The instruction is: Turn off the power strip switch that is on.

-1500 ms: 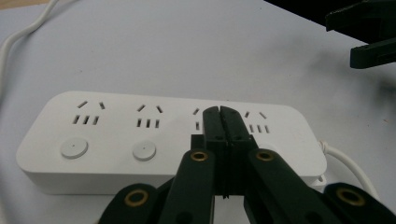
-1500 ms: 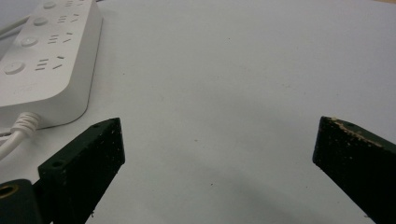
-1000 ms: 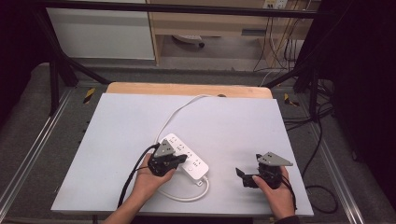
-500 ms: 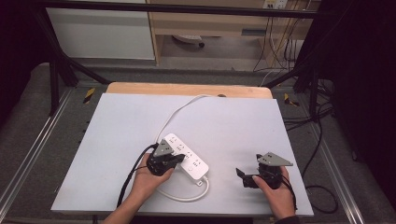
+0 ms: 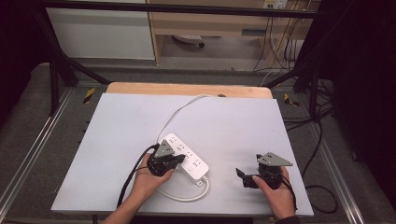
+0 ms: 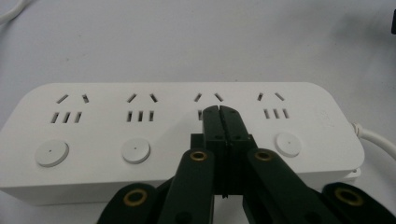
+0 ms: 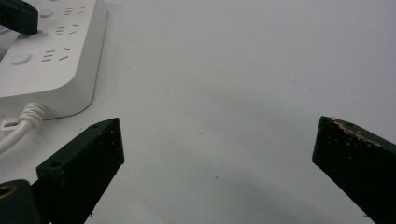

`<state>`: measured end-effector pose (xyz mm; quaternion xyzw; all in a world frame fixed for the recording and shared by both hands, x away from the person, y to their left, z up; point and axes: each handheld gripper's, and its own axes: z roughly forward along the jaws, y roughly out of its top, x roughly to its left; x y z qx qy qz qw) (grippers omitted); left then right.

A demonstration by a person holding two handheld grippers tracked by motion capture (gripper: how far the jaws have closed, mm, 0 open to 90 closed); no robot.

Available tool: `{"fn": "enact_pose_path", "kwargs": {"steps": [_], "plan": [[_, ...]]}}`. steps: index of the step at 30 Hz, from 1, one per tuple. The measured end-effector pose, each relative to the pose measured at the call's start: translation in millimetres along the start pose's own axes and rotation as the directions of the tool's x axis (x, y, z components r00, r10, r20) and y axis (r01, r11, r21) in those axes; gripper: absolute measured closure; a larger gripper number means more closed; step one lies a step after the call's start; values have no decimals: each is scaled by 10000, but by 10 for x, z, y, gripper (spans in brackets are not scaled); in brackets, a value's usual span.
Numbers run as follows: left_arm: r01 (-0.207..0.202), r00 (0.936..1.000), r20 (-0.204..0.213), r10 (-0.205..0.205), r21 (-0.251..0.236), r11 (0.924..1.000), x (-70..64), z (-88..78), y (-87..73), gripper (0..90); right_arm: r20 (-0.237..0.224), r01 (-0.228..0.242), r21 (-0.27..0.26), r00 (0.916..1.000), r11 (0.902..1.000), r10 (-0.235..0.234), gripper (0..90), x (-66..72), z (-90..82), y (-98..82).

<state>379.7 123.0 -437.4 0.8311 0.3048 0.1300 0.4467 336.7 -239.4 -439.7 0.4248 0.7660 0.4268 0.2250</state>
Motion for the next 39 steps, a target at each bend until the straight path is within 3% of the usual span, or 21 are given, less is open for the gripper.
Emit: {"fn": "enact_pose_path", "kwargs": {"steps": [10,16,21,39], "plan": [[-140,9999,85,140,23,9999,-19,17,-12,900,7,-9,68,10000,10000,9,27,5,6,-5],[131,9997,213,-130,-30,9999,3,2,-2,900,19,12,23,10000,10000,-12,26,-2,3,-5],[74,10000,31,-74,-22,10000,33,-11,-7,900,-6,28,68,10000,10000,-28,26,1,6,-5],[-148,9999,-40,148,27,9999,17,-2,-20,900,-96,32,172,9999,9998,-30,27,10,16,-13]]}}
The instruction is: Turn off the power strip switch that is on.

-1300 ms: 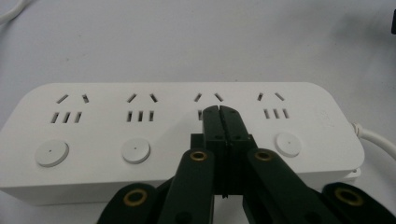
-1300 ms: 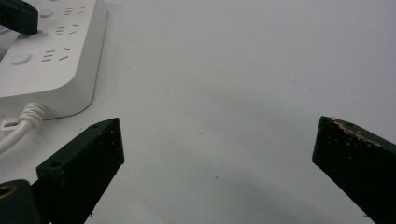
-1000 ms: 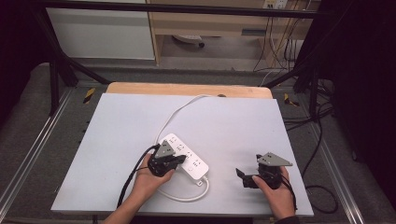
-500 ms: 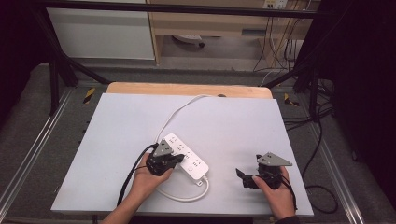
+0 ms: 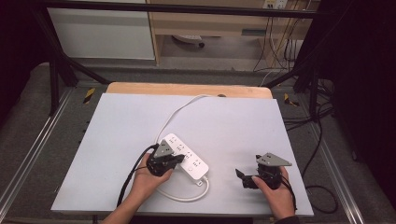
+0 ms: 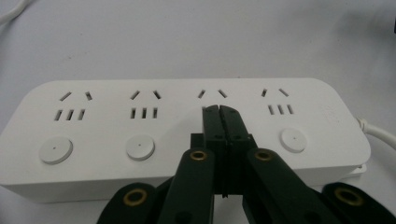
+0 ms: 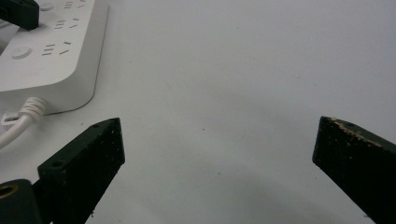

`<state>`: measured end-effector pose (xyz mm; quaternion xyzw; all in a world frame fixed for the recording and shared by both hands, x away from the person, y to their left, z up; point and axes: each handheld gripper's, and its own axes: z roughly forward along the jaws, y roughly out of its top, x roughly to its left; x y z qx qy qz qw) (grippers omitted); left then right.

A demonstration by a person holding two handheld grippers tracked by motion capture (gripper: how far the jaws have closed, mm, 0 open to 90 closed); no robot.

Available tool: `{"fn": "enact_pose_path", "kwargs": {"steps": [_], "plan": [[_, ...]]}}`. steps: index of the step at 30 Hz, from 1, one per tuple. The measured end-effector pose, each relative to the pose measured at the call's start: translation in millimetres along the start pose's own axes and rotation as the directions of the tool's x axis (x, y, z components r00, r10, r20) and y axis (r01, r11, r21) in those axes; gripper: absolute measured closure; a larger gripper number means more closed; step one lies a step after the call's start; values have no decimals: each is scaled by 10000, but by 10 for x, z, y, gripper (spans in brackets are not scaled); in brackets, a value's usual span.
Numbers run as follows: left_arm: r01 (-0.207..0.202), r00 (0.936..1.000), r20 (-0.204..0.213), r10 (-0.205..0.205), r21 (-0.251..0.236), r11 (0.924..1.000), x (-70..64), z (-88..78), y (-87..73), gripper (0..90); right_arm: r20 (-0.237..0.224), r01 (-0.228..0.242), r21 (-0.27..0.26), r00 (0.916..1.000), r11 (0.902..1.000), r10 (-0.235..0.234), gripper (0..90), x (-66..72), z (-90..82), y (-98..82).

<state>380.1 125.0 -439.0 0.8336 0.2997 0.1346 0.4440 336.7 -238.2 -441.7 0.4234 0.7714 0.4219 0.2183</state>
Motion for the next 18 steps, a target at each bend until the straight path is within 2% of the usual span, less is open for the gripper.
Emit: {"fn": "enact_pose_path", "kwargs": {"steps": [18], "plan": [[5,9999,-111,-5,39,10000,-16,1,3,900,-15,25,85,10000,10000,-24,27,8,4,-8]]}}
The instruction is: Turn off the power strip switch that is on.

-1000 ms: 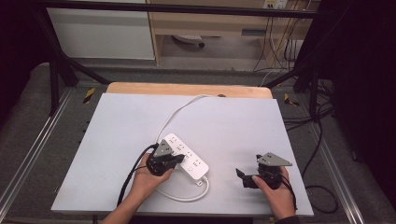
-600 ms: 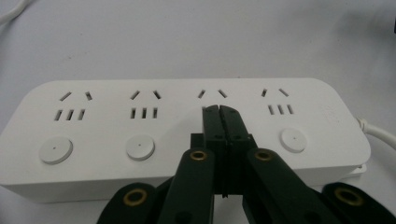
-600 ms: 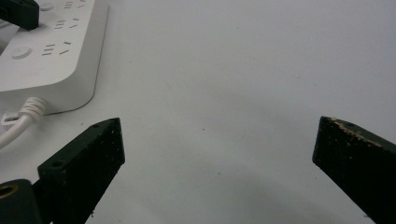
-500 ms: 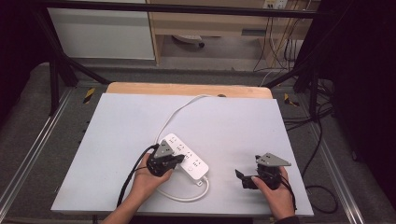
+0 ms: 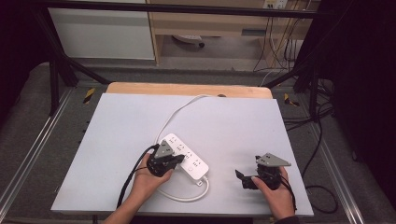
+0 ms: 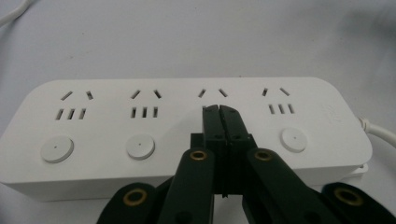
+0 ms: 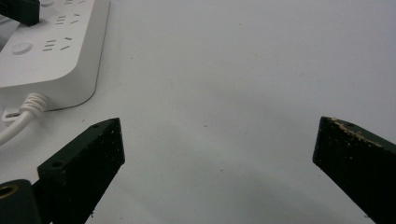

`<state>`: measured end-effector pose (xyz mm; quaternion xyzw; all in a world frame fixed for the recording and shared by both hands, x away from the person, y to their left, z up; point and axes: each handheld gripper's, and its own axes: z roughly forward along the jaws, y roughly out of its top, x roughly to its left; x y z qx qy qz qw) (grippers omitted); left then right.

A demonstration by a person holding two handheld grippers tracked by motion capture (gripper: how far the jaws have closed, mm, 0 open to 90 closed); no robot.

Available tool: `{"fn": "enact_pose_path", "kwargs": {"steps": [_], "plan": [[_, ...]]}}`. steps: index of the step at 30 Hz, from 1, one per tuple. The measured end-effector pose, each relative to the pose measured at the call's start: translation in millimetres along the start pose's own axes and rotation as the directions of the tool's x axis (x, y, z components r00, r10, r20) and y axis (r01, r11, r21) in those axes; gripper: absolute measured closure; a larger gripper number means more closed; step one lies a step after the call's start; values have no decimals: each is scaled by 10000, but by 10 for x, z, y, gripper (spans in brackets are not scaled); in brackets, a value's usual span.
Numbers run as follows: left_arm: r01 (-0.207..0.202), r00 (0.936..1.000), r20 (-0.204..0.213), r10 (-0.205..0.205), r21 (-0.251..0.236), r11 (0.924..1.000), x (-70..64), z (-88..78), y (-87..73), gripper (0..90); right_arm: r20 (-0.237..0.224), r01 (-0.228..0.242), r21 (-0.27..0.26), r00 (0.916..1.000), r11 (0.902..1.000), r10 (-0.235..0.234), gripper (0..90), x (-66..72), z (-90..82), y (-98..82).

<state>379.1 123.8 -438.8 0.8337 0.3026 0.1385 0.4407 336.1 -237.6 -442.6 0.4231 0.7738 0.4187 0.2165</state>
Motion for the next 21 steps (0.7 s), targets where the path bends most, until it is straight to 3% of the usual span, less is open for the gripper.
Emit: {"fn": "enact_pose_path", "kwargs": {"steps": [12,21], "plan": [[169,9998,92,-169,55,9998,15,0,6,900,26,-95,36,10000,9999,95,28,-2,-4,-6],[80,10000,44,-81,137,9999,7,1,17,900,62,-111,38,9999,9999,111,29,-10,-12,-12]]}}
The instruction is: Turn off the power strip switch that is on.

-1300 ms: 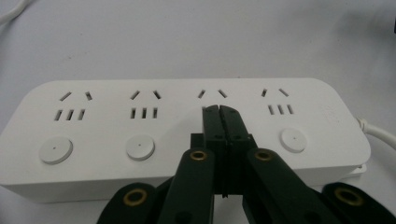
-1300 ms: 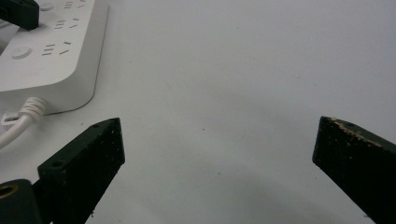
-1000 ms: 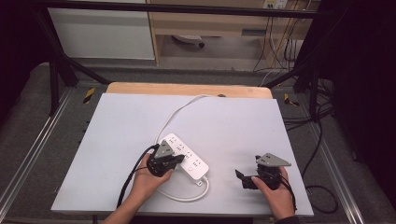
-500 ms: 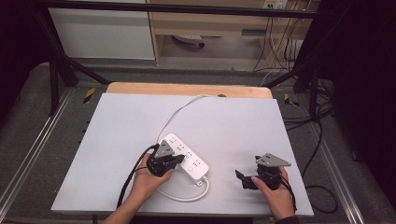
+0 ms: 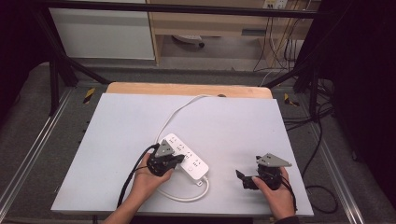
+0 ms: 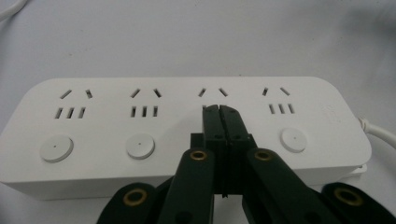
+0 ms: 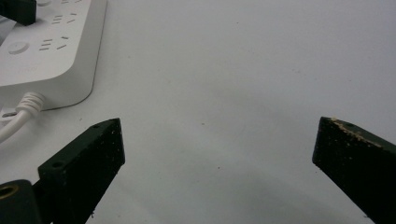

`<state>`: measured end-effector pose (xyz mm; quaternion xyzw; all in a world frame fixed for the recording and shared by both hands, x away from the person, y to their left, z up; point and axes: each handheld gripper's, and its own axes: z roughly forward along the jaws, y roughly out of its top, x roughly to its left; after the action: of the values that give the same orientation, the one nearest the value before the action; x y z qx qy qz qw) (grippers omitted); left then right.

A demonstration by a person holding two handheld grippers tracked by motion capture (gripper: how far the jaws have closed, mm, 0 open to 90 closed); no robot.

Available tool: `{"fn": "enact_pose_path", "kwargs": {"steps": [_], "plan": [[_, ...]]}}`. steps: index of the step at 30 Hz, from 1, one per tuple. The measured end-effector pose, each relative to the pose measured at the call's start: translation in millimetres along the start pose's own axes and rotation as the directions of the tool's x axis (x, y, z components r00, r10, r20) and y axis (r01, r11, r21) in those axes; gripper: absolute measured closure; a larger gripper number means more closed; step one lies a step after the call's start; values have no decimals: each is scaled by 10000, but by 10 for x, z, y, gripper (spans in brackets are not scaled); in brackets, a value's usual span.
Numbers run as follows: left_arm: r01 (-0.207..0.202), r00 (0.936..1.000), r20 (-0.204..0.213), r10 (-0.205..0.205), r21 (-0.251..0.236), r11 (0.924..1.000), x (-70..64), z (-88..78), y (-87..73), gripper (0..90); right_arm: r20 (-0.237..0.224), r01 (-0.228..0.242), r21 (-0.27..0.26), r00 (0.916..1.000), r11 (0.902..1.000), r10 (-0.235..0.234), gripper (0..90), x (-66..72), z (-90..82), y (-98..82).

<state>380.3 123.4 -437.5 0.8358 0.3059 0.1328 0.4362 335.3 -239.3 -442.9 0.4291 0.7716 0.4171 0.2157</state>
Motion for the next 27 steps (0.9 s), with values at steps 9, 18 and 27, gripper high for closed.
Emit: {"fn": "enact_pose_path", "kwargs": {"steps": [9,18,27], "plan": [[-28,10000,-16,28,56,10000,-3,1,8,900,13,-45,-84,10000,10000,45,29,-3,-13,2],[22,10000,-60,-21,177,9998,-9,5,23,900,5,5,-61,10000,10000,-5,29,-3,-16,1],[-73,9999,-134,76,233,9997,-12,11,25,900,11,-7,-53,10000,10000,7,29,0,-13,1]]}}
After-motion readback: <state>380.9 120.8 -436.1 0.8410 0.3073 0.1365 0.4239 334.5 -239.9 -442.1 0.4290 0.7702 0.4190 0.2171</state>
